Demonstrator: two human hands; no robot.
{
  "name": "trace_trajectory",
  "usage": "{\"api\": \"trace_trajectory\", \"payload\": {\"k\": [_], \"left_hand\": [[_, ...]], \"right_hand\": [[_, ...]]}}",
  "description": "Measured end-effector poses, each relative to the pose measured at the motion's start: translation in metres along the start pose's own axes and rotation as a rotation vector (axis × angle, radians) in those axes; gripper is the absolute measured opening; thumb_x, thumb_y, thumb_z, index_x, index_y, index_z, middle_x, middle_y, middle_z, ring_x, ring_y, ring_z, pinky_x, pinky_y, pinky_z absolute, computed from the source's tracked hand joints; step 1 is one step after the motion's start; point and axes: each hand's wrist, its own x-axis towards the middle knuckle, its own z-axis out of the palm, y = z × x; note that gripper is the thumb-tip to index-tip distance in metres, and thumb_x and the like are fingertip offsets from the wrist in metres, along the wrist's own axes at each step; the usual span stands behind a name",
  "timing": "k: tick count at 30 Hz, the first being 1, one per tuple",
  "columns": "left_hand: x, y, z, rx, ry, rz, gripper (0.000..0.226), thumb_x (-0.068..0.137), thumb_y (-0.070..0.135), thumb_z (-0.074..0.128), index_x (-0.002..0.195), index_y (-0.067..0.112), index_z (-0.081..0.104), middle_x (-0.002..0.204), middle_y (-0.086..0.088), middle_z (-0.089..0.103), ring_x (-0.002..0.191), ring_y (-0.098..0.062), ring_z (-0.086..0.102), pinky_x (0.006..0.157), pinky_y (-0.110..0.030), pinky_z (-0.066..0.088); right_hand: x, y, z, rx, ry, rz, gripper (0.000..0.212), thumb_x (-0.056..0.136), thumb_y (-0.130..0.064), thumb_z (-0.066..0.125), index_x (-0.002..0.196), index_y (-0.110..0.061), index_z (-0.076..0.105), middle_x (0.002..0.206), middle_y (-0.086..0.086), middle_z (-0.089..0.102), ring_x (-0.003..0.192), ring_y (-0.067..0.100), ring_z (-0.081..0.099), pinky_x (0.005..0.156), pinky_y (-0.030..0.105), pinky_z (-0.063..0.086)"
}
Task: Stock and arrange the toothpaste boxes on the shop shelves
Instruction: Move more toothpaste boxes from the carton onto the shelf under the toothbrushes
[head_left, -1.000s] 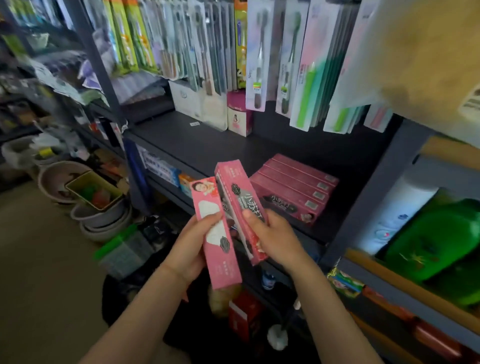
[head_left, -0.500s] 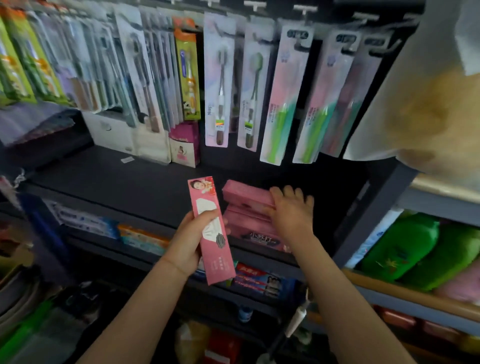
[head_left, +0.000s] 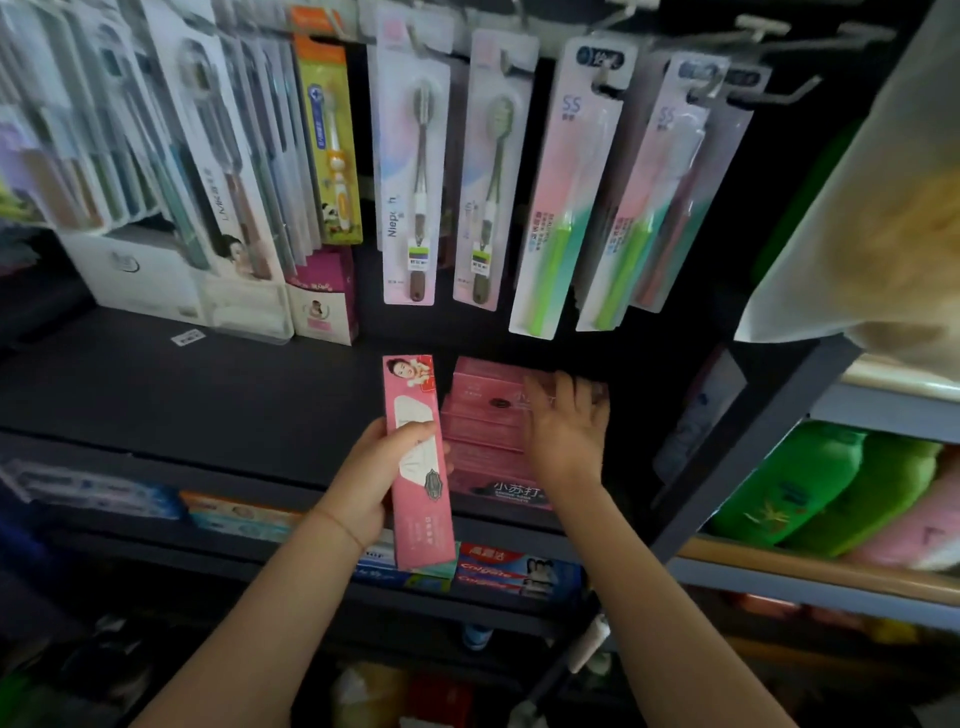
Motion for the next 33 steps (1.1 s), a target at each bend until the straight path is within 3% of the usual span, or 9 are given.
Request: {"api": "trace_trajectory", "payload": {"k": [4,10,14,17,19,21,25,28,33], "left_hand": [[0.001,0.0,0.005,0.108,-0.007,0.022,0.034,0.09,0.022,0.069,0.12,0.013,0.059,0.106,-0.018,0.072,0.095,-0.035,0.071,0.088,-0.049,0.057],[-0.005,0.016,0.013,0.258,-0.05,0.016,0.048,0.079,0.029,0.067,0.12,0.013,0.049,0.106,-0.017,0.07,0.089,-0.031,0.073,0.08,-0.049,0.059],[-0.009,0.028,0.016,0.532,-0.034,0.229,0.035,0.086,0.022,0.072,0.113,0.026,0.05,0.104,0.004,0.067,0.09,-0.014,0.067,0.07,-0.03,0.051],[-0.009,0.034,0.015,0.969,-0.063,0.468,0.04,0.081,0.029,0.077,0.114,0.034,0.054,0.104,0.015,0.063,0.09,-0.007,0.064,0.076,-0.029,0.053],[-0.002,0.035,0.021,1.254,-0.057,0.631,0.048,0.081,0.03,0.077,0.124,0.035,0.056,0.108,0.011,0.06,0.096,-0.013,0.06,0.08,-0.033,0.051],[0.009,0.034,0.033,1.427,-0.051,0.763,0.054,0.084,0.031,0.074,0.134,0.033,0.055,0.114,0.006,0.061,0.105,-0.019,0.057,0.087,-0.036,0.046],[0.039,0.027,0.068,1.668,-0.037,0.902,0.058,0.091,0.032,0.065,0.145,0.034,0.045,0.131,-0.001,0.054,0.124,-0.024,0.047,0.101,-0.04,0.036],[0.056,0.019,0.092,1.774,-0.041,0.97,0.058,0.095,0.031,0.059,0.149,0.032,0.038,0.137,0.001,0.051,0.126,-0.023,0.044,0.106,-0.04,0.028],[0.071,-0.002,0.098,1.733,0.004,1.01,0.062,0.09,0.015,0.059,0.149,0.021,0.041,0.139,-0.004,0.051,0.128,-0.027,0.043,0.109,-0.043,0.027]], "right_hand": [[-0.008,-0.004,0.007,0.07,-0.124,-0.018,0.065,0.099,-0.028,0.043,0.157,-0.025,0.014,0.158,0.014,0.021,0.148,0.037,0.012,0.117,0.058,0.015],[-0.001,0.0,0.008,0.143,-0.143,-0.023,0.061,0.101,-0.031,0.039,0.157,-0.024,0.017,0.159,0.013,0.021,0.148,0.038,0.011,0.118,0.059,0.017],[-0.004,0.004,0.009,0.296,-0.062,-0.058,0.058,0.096,-0.021,0.048,0.153,-0.018,0.033,0.155,0.014,0.03,0.146,0.038,0.019,0.115,0.06,0.023],[-0.018,0.01,0.0,0.648,0.081,0.049,0.048,0.096,-0.01,0.048,0.143,-0.009,0.047,0.15,0.015,0.04,0.142,0.034,0.031,0.116,0.051,0.029],[-0.032,0.013,-0.018,1.005,0.017,0.264,0.039,0.101,-0.014,0.042,0.139,-0.012,0.052,0.144,0.009,0.048,0.136,0.025,0.04,0.112,0.038,0.034],[-0.043,0.016,-0.026,1.246,-0.036,0.417,0.034,0.103,-0.019,0.039,0.132,-0.017,0.057,0.129,0.0,0.058,0.119,0.015,0.053,0.098,0.028,0.042],[-0.054,0.025,-0.019,1.184,0.033,0.494,0.036,0.102,-0.026,0.044,0.135,-0.02,0.053,0.125,-0.004,0.051,0.12,0.018,0.051,0.104,0.037,0.042],[-0.056,0.035,-0.012,1.117,0.056,0.539,0.039,0.098,-0.021,0.048,0.137,-0.019,0.051,0.124,0.0,0.047,0.124,0.024,0.046,0.106,0.04,0.04],[-0.051,0.043,-0.005,1.093,-0.009,0.543,0.04,0.098,-0.024,0.049,0.137,-0.022,0.047,0.124,-0.004,0.043,0.119,0.024,0.051,0.097,0.041,0.048]]}}
